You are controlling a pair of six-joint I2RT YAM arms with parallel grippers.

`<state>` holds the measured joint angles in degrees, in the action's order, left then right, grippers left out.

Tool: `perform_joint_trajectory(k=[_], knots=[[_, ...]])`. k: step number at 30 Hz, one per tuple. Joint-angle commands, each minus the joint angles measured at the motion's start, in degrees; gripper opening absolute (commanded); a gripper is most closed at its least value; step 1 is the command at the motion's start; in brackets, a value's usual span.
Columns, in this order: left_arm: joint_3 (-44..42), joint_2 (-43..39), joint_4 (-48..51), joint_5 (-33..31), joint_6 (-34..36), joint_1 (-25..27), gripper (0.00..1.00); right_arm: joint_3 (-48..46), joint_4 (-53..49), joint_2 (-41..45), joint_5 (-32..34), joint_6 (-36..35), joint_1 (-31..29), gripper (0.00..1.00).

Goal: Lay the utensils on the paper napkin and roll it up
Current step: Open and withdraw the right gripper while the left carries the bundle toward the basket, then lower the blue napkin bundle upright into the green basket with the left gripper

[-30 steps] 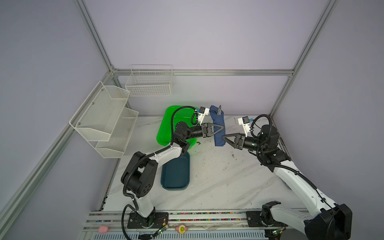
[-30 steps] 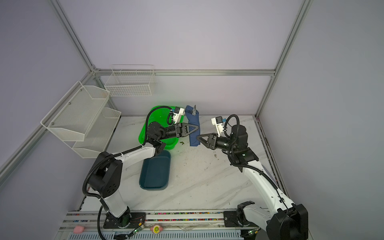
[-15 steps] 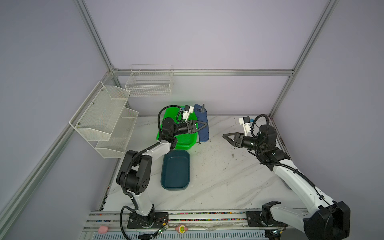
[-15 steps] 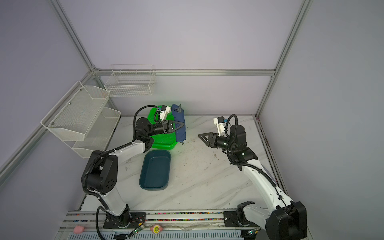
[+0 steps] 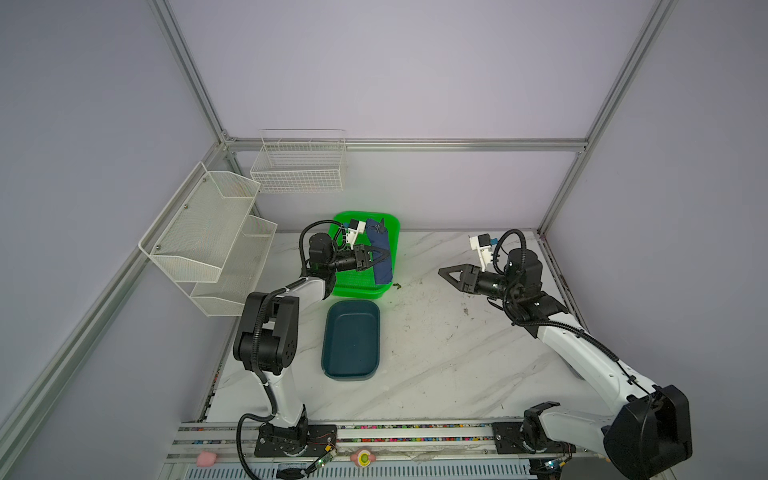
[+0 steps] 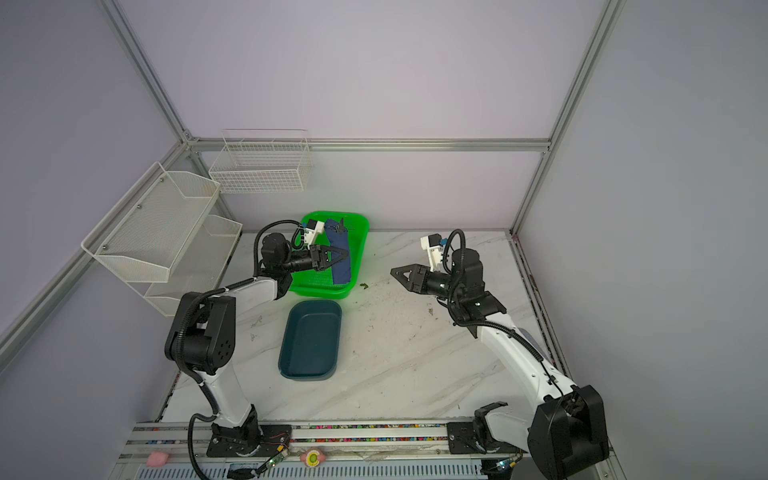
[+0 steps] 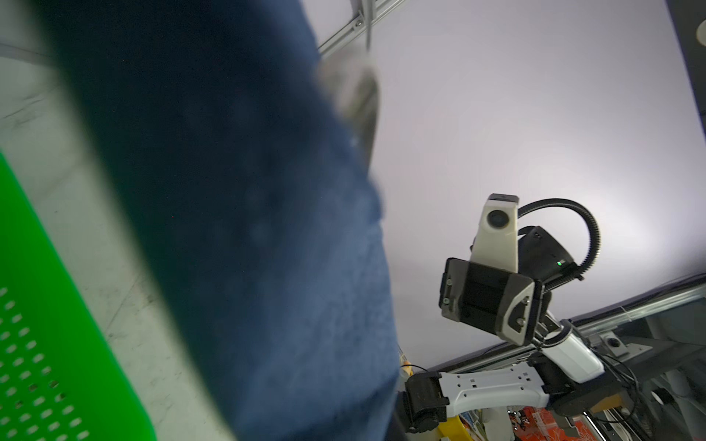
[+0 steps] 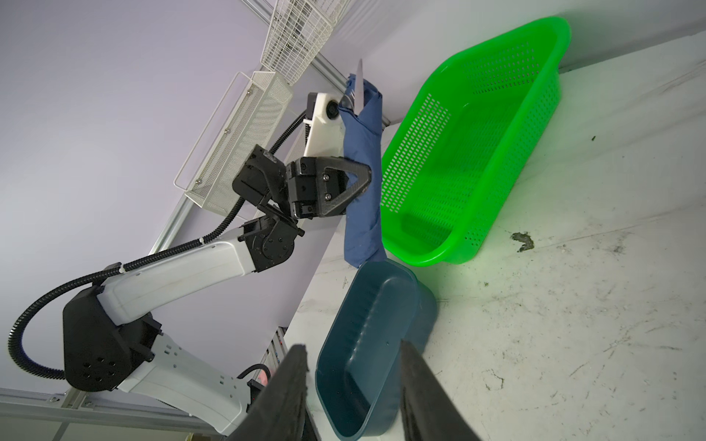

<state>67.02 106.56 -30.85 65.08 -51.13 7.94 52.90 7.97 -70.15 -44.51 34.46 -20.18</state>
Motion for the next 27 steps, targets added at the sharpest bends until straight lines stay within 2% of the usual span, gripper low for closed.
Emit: perform_joint_trajectory(k=[1, 2, 7, 27], knots=[[8.48, 0.21, 24.56, -3.58, 18.35, -0.39, 0.02, 0.57, 2.84, -1.00, 0.66, 0.96, -0.96, 0.42], [10.44, 0.78, 28.97, -4.52, 20.98, -0.43, 0.02, 0.71, 2.97, -1.31, 0.68, 1.04, -1.16, 0.42], [14.83, 4.26, 37.27, -8.46, 25.69, -0.65, 0.01, 1.21, 3.37, -2.34, 0.96, 1.05, -2.05, 0.42], [33.22, 19.19, 41.42, -7.47, 25.21, -3.29, 0.01, 0.81, 2.22, -2.25, 1.97, 0.79, -3.44, 0.42]])
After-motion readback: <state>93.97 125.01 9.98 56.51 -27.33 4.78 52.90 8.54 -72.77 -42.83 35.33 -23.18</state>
